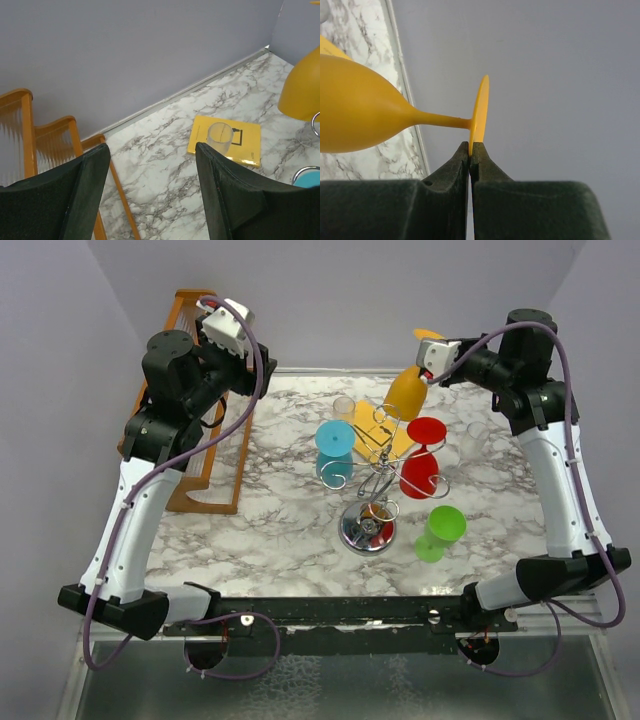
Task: Place the wine glass upside down on the wine glass rack
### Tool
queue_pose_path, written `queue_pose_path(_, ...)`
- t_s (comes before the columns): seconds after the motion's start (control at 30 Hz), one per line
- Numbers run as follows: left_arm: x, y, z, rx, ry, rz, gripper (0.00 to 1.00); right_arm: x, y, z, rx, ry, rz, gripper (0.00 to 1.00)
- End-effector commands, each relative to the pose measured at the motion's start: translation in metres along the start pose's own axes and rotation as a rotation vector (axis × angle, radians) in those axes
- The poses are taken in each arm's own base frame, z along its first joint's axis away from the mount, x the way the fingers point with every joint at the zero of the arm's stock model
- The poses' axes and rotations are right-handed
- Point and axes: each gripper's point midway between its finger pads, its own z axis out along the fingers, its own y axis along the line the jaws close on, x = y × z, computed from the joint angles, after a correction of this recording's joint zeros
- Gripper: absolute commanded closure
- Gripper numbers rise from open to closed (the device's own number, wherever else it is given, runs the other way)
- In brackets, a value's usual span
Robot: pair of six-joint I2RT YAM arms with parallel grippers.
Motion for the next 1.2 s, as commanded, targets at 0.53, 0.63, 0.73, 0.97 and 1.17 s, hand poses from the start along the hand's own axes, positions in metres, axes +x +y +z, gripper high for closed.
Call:
queue_pose_path(0.53,-0.010,0.019,-0.015,-0.066,-0.028,0.058,0.28,-0.070,0.082,0.017,-0.310,-0.490,-0.297,0.99)
queue_pose_path(0.63,-0.011,0.020,-0.016,-0.064,-0.030,0.064,0.28,-0.080,0.088,0.018,-0.325,-0.544,-0.300,0.99)
queue_pose_path(0.73,-0.012,0.020,-0.015,-0.062,-0.033,0.065,0.28,-0.090,0.093,0.019,-0.338,-0.592,-0.304,0.99)
queue_pose_path(0.97,-0.013,0.020,-0.013,-0.055,-0.035,0.063,0.28,-0.103,0.105,0.020,-0.368,-0.663,-0.312,0.99)
queue_pose_path(1.17,-0.013,0.020,-0.012,-0.055,-0.033,0.065,0.28,-0.116,0.114,0.018,-0.390,-0.712,-0.311,0.99)
